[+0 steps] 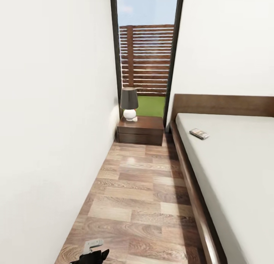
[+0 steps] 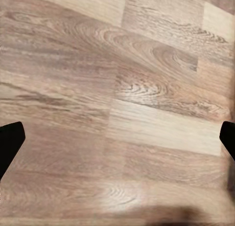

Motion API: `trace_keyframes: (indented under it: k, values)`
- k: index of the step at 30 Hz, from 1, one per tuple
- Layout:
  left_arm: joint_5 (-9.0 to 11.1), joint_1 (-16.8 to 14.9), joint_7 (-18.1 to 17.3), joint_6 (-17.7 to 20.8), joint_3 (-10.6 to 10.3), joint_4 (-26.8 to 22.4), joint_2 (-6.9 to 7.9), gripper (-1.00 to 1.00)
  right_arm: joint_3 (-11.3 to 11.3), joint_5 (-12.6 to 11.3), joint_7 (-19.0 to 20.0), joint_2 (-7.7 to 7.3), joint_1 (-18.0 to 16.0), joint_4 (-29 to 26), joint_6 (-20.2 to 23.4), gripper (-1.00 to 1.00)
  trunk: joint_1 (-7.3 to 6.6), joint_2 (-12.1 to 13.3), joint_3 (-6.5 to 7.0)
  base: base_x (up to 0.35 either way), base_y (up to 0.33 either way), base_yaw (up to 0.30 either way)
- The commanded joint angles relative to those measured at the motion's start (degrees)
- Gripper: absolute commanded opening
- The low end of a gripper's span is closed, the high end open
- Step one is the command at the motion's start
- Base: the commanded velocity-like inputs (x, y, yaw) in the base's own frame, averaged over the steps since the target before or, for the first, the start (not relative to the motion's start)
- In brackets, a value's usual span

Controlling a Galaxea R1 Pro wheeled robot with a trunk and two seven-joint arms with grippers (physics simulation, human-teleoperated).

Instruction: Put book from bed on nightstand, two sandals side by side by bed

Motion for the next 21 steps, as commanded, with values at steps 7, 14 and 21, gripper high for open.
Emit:
trace_keyframes:
  k: [7,14,21]
  values:
    - [0.52,-0.04,-0.21,-0.19,-0.46,0.07,0.01,1.00,0.39,-0.48,0.31,0.00,-0.07,0.14,0.07,1.00,0.00,-0.02,-0.05,0.181,0.131,0.000]
    - [0.52,-0.04,-0.21,-0.19,-0.48,0.07,0.01,1.00,0.39,-0.44,0.31,0.00,-0.07,0.14,0.05,1.00,0.00,-0.02,-0.05,0.039,0.029,-0.142]
    - [0.52,-0.04,-0.21,-0.19,-0.48,0.07,0.01,1.00,0.39,-0.44,0.32,0.00,-0.07,0.14,0.05,1.00,0.00,-0.02,-0.05,0.002,0.002,-0.287]
